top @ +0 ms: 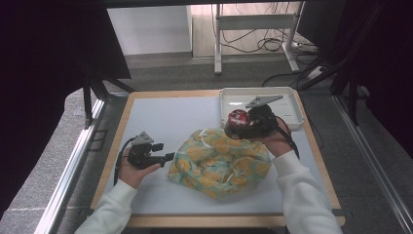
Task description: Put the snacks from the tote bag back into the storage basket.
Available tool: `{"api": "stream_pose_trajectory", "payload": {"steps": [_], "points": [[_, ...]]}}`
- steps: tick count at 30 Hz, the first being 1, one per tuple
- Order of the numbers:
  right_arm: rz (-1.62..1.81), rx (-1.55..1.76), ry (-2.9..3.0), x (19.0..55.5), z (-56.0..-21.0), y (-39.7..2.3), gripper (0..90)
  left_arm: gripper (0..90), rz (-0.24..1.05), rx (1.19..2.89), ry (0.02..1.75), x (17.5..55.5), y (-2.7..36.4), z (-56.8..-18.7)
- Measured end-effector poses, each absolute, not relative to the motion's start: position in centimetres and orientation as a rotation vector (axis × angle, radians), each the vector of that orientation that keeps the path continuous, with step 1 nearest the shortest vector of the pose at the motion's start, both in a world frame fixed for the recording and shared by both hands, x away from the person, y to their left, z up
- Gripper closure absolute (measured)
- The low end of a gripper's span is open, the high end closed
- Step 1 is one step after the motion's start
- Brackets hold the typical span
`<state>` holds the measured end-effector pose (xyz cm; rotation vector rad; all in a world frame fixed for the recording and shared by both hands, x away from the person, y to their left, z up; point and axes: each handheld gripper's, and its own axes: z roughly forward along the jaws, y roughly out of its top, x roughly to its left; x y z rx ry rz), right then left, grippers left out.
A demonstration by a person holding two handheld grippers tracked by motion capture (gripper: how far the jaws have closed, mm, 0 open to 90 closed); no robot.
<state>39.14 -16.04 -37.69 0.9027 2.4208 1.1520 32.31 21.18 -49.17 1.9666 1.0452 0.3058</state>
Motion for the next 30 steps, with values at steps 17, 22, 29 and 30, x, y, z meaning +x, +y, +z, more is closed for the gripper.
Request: {"api": "stream_pose_trajectory", "payload": {"steps": [17, 22, 29, 30], "points": [[1.116, 0.954, 2.391, 41.7, -37.0, -16.1, 25.7, 35.8, 0.306, 1.969, 1.042, 32.3, 21.1, -49.1], [1.083, 0.975, 2.398, 42.6, -37.4, -16.1, 25.7, 35.9, 0.305, 1.971, 1.040, 32.3, 21.1, -49.1], [1.035, 1.023, 2.407, 44.5, -38.6, -16.0, 25.7, 35.9, 0.303, 1.964, 1.048, 32.3, 21.1, -49.1], [1.030, 1.034, 2.406, 44.8, -38.7, -16.0, 25.7, 35.8, 0.303, 1.966, 1.047, 32.3, 21.2, -49.1]]}}
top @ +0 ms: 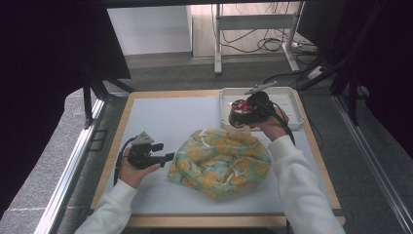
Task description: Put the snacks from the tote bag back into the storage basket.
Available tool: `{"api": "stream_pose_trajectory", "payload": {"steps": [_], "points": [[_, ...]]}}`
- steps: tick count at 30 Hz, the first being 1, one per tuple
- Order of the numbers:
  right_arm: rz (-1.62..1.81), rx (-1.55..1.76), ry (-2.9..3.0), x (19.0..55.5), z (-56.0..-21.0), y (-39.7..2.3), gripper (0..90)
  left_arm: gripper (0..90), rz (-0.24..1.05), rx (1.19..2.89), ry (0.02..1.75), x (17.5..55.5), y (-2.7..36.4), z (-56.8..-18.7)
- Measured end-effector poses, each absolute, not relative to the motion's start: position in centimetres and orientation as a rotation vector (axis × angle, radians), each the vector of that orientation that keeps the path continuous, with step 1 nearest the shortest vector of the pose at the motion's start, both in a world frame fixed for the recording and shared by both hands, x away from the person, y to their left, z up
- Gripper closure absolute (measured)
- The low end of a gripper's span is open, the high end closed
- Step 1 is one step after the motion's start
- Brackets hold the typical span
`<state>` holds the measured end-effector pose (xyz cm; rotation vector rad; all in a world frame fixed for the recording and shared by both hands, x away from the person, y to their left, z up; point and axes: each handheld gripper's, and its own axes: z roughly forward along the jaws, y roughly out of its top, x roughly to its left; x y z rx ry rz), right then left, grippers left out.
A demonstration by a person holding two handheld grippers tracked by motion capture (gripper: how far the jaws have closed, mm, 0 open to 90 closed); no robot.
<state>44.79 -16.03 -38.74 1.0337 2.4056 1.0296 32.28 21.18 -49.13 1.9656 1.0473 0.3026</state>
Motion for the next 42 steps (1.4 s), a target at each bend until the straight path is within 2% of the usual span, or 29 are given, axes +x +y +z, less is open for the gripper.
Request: {"api": "stream_pose_trajectory", "payload": {"steps": [26, 42], "points": [[0.960, 1.133, 2.384, 50.9, -40.6, -14.4, 25.7, 35.8, 0.300, 1.967, 1.042, 32.3, 21.2, -49.1], [0.874, 1.174, 2.406, 53.0, -43.1, -13.6, 25.7, 35.8, 0.296, 1.973, 1.039, 32.3, 21.1, -49.2]]}}
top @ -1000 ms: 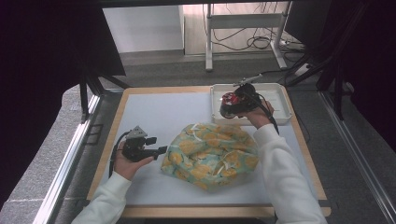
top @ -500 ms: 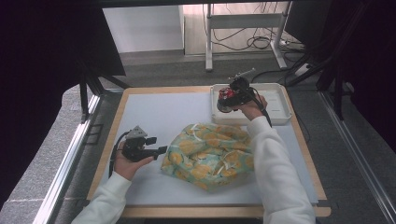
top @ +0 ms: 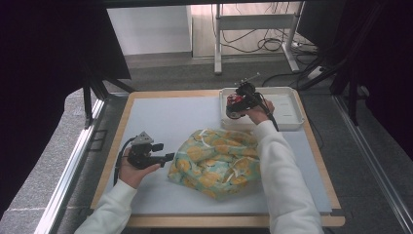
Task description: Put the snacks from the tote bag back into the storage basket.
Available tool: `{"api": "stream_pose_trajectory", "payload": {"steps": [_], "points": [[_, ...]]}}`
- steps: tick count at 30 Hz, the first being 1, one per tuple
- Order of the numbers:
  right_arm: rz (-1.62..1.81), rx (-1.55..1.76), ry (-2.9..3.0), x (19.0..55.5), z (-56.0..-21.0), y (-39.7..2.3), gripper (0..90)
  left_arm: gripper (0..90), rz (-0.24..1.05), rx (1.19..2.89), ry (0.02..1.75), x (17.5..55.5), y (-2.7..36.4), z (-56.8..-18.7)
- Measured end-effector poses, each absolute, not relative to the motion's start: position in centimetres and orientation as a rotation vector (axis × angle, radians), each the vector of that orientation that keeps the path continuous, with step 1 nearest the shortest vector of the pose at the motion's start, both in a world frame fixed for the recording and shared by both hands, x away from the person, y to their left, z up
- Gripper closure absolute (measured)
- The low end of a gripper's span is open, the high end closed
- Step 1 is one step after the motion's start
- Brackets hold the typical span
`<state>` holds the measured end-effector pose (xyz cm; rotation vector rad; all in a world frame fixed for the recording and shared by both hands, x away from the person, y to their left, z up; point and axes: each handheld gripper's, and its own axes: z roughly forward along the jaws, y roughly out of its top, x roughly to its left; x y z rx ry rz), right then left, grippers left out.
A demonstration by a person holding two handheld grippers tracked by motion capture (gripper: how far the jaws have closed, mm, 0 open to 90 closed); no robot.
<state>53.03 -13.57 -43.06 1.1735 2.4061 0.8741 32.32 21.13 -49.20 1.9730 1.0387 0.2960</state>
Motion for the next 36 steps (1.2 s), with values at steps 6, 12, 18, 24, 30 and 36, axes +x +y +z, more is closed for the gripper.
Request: {"api": "stream_pose_trajectory", "payload": {"steps": [6, 12, 18, 24, 30, 36], "points": [[0.821, 1.199, 2.405, 53.6, -44.1, -13.5, 25.7, 35.7, 0.301, 1.972, 1.036, 32.2, 21.1, -49.1], [0.812, 1.204, 2.420, 53.7, -44.8, -13.3, 25.7, 35.4, 0.296, 1.972, 1.038, 32.2, 21.0, -49.2], [0.785, 1.203, 2.444, 53.8, -45.8, -13.0, 25.7, 35.3, 0.296, 1.973, 1.037, 32.2, 21.0, -49.2], [0.768, 1.206, 2.455, 53.8, -46.4, -13.0, 25.6, 35.1, 0.292, 1.973, 1.041, 32.3, 21.1, -49.3], [0.769, 1.207, 2.473, 53.8, -47.2, -13.0, 25.5, 35.0, 0.296, 1.975, 1.038, 32.3, 21.0, -49.3], [0.790, 1.184, 2.477, 53.6, -47.6, -13.1, 23.0, 35.0, 0.305, 1.971, 1.038, 32.2, 21.0, -49.3]]}}
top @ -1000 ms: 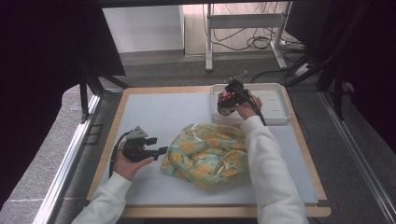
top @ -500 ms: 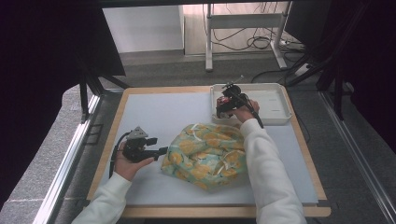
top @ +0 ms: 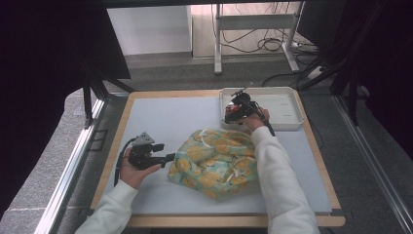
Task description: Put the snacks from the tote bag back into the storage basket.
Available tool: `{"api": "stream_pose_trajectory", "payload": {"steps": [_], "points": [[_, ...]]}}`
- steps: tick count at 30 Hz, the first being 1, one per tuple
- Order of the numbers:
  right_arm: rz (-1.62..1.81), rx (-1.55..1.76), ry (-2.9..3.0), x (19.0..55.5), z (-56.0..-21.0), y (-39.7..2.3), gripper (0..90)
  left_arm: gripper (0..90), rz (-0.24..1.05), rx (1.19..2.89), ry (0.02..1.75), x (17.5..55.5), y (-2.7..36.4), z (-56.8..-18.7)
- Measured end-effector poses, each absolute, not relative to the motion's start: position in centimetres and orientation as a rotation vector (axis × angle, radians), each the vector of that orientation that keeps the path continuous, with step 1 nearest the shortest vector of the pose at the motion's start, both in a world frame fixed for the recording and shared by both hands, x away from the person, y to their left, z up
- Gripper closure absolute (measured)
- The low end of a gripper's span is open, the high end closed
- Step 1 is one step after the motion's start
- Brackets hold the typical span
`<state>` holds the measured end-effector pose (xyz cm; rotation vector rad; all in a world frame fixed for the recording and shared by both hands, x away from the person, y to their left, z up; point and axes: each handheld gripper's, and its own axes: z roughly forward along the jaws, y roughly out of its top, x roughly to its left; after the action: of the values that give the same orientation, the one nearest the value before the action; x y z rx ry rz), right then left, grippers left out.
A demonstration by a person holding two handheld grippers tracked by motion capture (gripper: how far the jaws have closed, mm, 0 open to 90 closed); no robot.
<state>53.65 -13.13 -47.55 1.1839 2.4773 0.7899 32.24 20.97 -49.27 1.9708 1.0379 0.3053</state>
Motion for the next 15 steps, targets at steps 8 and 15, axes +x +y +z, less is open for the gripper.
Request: {"api": "stream_pose_trajectory", "payload": {"steps": [8, 15], "points": [[0.856, 1.219, 2.383, 53.1, -46.6, -13.2, 12.6, 34.6, 0.301, 1.970, 1.039, 32.3, 21.0, -49.3], [0.946, 1.189, 2.339, 51.9, -45.4, -13.6, 15.8, 34.6, 0.304, 1.969, 1.042, 32.3, 21.1, -49.3]]}}
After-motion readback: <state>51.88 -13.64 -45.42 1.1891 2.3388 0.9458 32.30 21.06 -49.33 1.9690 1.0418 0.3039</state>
